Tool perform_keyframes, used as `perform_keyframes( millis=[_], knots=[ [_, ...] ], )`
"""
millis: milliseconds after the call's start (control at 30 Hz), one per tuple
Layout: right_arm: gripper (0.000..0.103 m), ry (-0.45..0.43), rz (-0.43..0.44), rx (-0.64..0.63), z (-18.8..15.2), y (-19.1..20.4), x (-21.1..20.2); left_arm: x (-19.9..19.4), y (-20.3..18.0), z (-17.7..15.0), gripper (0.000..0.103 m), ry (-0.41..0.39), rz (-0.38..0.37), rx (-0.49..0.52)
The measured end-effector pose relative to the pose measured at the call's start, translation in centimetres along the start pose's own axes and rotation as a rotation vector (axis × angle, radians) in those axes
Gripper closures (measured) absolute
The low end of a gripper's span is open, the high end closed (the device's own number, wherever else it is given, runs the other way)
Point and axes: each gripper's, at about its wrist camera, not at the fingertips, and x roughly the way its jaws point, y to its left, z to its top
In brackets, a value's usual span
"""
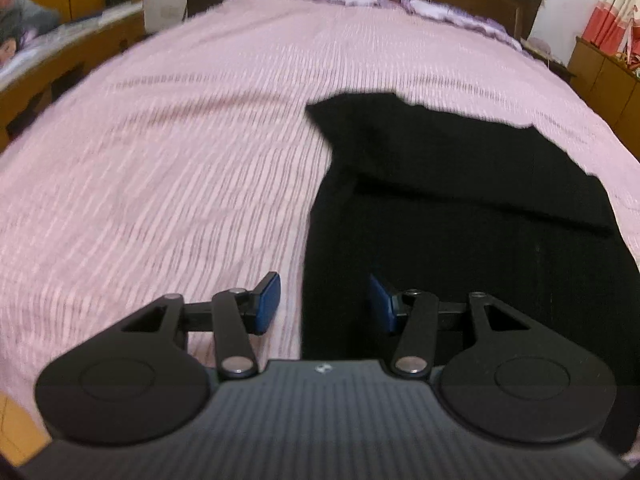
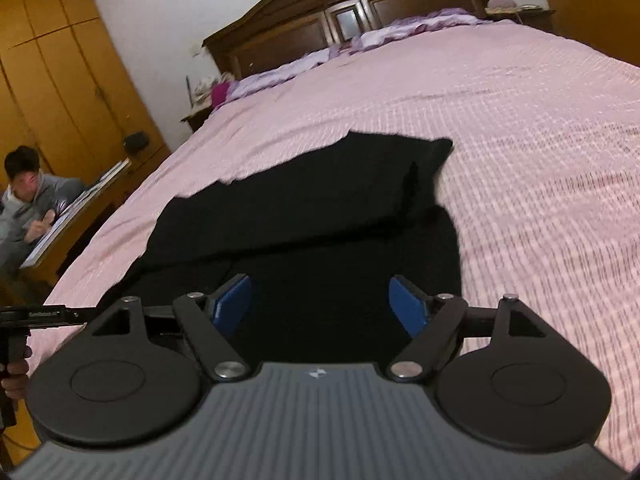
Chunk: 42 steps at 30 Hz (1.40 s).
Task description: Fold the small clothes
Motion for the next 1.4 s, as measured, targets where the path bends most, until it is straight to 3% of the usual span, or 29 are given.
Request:
perform_keyframes(
  millis=[333,533,667,933,1100,1400],
  knots=[
    [0.019,0.059,-0.03,0.006,-4.5,-0.5,-3.1,-3.3,0.5,-4.7,0.049,0.004,-0.076,-0.028],
    [0.016,0.095,-0.049,-0.003,-6.8,-1.0,-4.5,-3.5,-0.6,-6.3,0.049,0.062,-0.172,-0.039],
    [0.015,0.11,-0.061,-0.01,-8.1,-1.1,-5.0,-3.3,-1.1,-7.1,0.048,0.079,-0.182,-0.058],
    [0.012,0.194,0.002,-0.067,-9.7,-0.6,-4.9,-3.3,-0.5,-8.2,0.048,0.119,-0.245,-0.101],
    [0.007,0.186,0.029,-0.038,-10.4,-1.0,-4.4,-2.9,0.4,-8.7,0.043,0.115,-0.339,-0.139],
    [0.007,0.179,0.1,-0.006,-10.6,-1.0,-4.3,-2.5,1.4,-9.0,0.043,0.109,-0.422,-0.181]
  ],
)
